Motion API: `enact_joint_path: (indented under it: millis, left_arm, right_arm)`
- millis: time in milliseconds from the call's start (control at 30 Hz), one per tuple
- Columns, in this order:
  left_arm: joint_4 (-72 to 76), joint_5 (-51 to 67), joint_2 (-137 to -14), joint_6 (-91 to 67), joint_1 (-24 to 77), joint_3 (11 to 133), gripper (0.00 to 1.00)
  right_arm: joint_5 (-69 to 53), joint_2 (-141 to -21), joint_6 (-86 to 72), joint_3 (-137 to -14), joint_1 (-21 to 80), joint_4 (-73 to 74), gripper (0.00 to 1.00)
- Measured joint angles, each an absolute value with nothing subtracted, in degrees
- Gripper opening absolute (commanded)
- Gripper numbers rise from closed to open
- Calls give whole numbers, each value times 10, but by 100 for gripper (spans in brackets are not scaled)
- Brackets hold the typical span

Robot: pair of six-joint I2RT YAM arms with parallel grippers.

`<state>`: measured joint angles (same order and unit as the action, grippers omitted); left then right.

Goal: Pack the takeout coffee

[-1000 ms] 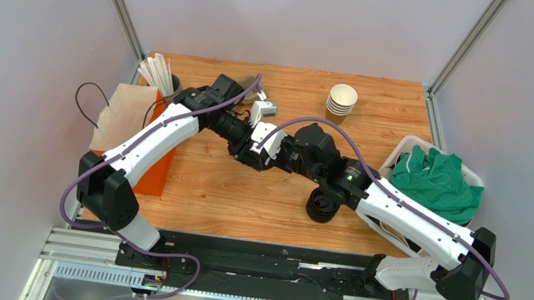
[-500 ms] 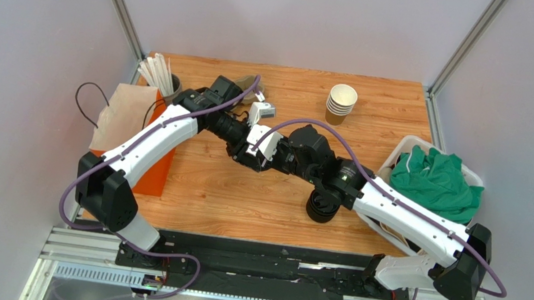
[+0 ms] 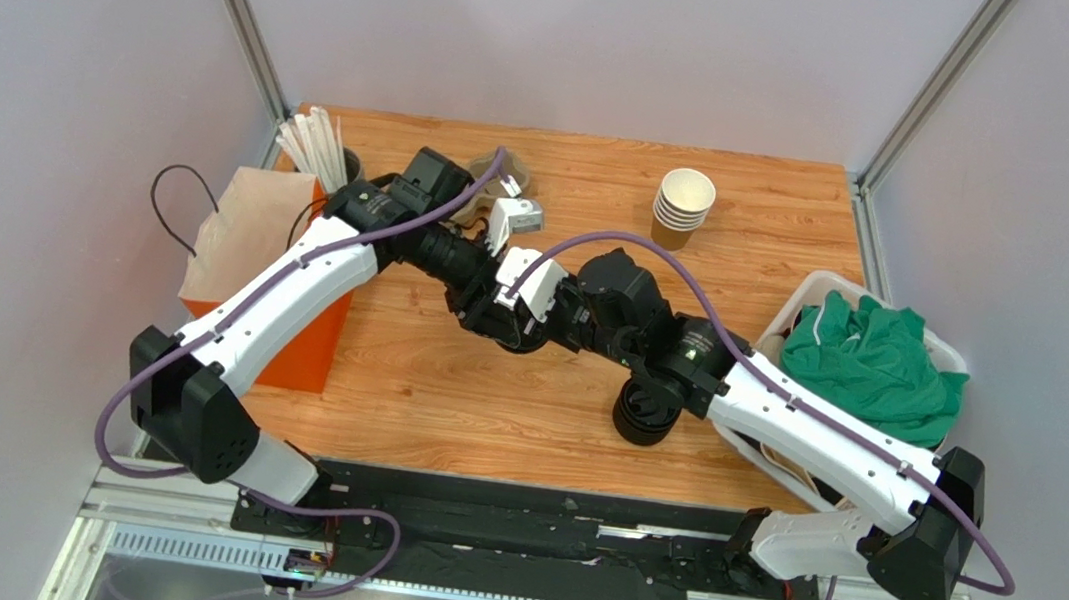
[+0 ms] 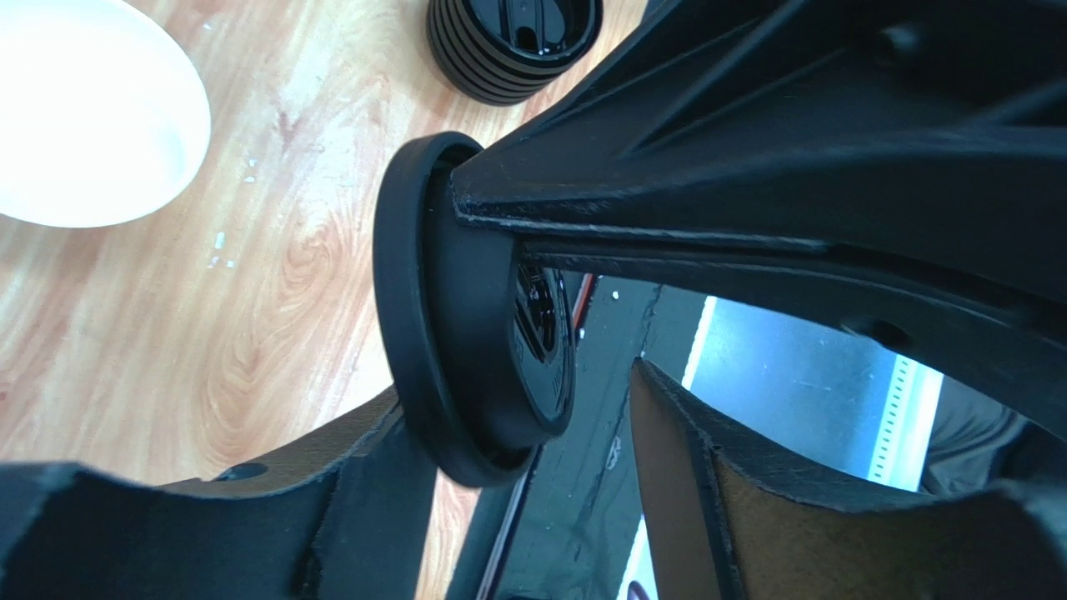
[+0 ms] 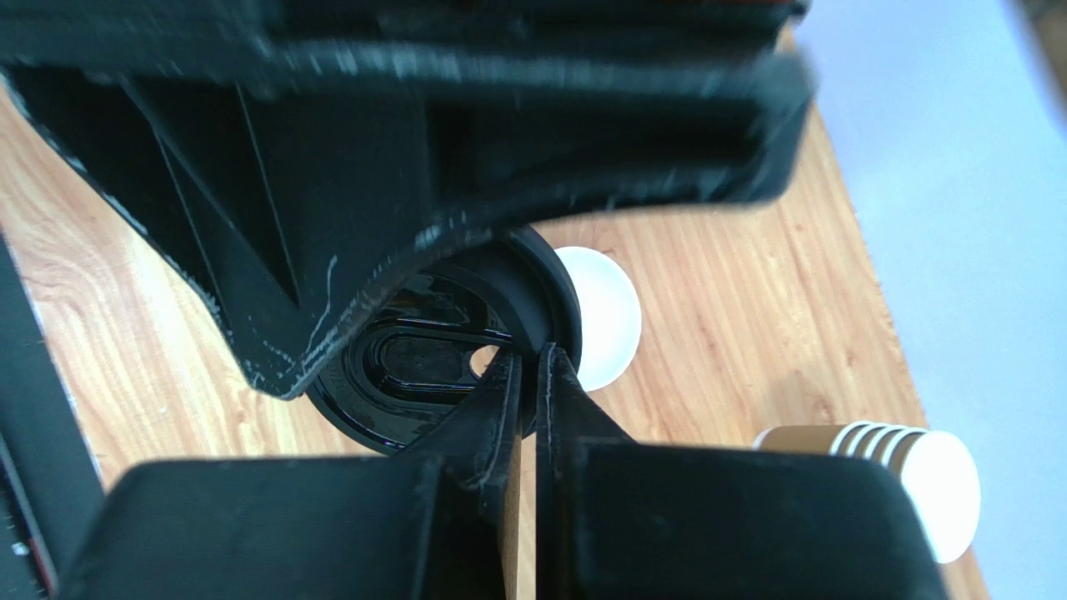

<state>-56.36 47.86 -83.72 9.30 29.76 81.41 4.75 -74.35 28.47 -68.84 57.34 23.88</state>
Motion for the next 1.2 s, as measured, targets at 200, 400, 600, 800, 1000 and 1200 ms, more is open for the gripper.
enact_joint_path:
  millis: [200,400,600,800,1000,1200]
  left_arm:
    - [-561,457,-814,93,286,814,65]
    - [-528,396,-770,88,253,799,71]
    - [-473,298,-700,88,220,758,72]
    - [-394,253,-683,69,189,717,70]
    - [-293,223,-666,54,176,627,68]
    - [-242,220,-642,46,176,588,67]
  right_arm:
    - [41,-742,257,-701,573,263,0]
    - [80,-745,233,-714,570,263,0]
    - [89,-804,184,-759,516,277,0]
    - [65,-899,130,-853,449,350,0]
    - [34,-1015,102,-987,423,453,0]
    - [0,-1089,84,-1025,418,526,0]
